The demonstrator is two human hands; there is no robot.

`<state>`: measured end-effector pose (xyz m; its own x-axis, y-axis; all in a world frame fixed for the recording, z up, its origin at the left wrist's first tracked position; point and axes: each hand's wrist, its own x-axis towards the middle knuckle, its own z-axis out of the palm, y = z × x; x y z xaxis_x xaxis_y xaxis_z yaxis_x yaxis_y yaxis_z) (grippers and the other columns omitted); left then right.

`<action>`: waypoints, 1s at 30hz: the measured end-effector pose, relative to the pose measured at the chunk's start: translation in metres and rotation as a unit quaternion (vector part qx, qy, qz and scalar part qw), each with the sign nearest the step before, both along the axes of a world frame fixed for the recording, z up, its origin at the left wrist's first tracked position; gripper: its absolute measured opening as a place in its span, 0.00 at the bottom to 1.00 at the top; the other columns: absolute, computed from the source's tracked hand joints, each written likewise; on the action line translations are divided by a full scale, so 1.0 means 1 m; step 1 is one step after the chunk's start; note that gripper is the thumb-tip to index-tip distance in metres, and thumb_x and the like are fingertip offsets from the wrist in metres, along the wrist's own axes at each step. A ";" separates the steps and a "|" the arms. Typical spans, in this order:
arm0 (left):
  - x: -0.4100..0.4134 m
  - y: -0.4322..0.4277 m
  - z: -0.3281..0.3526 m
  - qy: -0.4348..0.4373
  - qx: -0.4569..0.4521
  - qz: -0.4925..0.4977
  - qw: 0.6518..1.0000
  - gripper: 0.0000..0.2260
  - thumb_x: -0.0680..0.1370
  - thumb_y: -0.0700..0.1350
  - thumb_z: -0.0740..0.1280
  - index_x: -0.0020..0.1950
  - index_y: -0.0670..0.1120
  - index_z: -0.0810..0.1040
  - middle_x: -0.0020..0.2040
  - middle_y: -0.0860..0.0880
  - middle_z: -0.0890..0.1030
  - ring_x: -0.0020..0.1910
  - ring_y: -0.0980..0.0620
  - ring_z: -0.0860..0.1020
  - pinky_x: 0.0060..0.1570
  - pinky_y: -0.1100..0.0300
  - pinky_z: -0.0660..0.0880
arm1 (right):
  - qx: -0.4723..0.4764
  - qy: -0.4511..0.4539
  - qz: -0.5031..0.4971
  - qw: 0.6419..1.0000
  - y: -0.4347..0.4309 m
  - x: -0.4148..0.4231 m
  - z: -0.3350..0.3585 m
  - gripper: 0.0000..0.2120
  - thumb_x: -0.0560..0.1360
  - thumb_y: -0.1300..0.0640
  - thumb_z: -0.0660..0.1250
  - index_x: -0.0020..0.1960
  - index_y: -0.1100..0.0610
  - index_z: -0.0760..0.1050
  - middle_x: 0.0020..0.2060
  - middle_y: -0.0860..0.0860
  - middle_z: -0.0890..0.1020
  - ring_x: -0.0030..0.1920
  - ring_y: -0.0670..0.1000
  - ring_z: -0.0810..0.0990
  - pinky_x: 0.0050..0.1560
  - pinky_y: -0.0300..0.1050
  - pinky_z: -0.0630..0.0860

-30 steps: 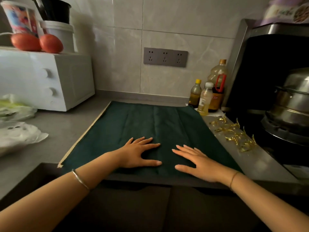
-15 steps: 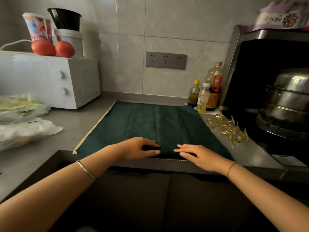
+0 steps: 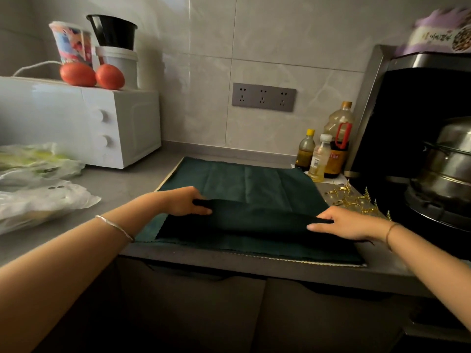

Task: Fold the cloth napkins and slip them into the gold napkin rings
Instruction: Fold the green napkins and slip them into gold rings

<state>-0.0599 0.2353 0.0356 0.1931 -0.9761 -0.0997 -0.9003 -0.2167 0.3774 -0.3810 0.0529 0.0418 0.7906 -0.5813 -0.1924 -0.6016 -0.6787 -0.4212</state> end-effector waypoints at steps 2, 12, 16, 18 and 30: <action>0.001 0.000 0.010 0.034 0.070 0.016 0.997 0.13 0.76 0.54 0.68 0.39 0.46 0.78 0.33 0.53 0.77 0.30 0.59 0.75 0.35 0.67 0.71 | 0.057 0.043 -0.013 0.997 -0.006 -0.001 0.014 0.28 0.68 0.35 0.67 0.40 0.63 0.73 0.34 0.60 0.75 0.35 0.55 0.72 0.40 0.45 0.69; 0.052 -0.053 0.057 0.094 0.131 0.057 0.985 0.14 0.74 0.53 0.70 0.53 0.45 0.83 0.48 0.49 0.85 0.47 0.51 0.83 0.53 0.58 0.78 | 0.085 0.008 -0.072 0.994 -0.065 0.044 0.052 0.12 0.76 0.47 0.64 0.50 0.54 0.80 0.43 0.46 0.85 0.43 0.44 0.83 0.40 0.30 0.76; 0.083 -0.100 0.025 -0.030 -0.023 0.053 0.998 0.09 0.75 0.50 0.71 0.46 0.46 0.85 0.33 0.56 0.79 0.31 0.62 0.75 0.35 0.72 0.69 | -0.055 -0.026 -0.035 0.998 -0.107 0.079 0.023 0.11 0.76 0.48 0.65 0.48 0.54 0.81 0.45 0.46 0.83 0.44 0.45 0.79 0.40 0.28 0.71; 0.097 -0.127 0.006 -0.059 -0.060 0.072 0.994 0.07 0.74 0.50 0.71 0.41 0.48 0.83 0.33 0.55 0.77 0.35 0.56 0.76 0.37 0.66 0.70 | -0.131 -0.042 -0.045 0.989 -0.133 0.098 0.005 0.11 0.75 0.50 0.68 0.51 0.56 0.80 0.49 0.46 0.81 0.48 0.44 0.77 0.48 0.34 0.72; 0.145 -0.206 -0.043 -0.064 -0.086 0.125 0.986 0.09 0.77 0.52 0.67 0.54 0.50 0.78 0.48 0.53 0.74 0.51 0.51 0.75 0.53 0.54 0.75 | -0.140 -0.074 -0.087 0.984 -0.222 0.156 -0.042 0.03 0.73 0.52 0.70 0.44 0.49 0.77 0.53 0.48 0.81 0.54 0.48 0.78 0.57 0.45 0.75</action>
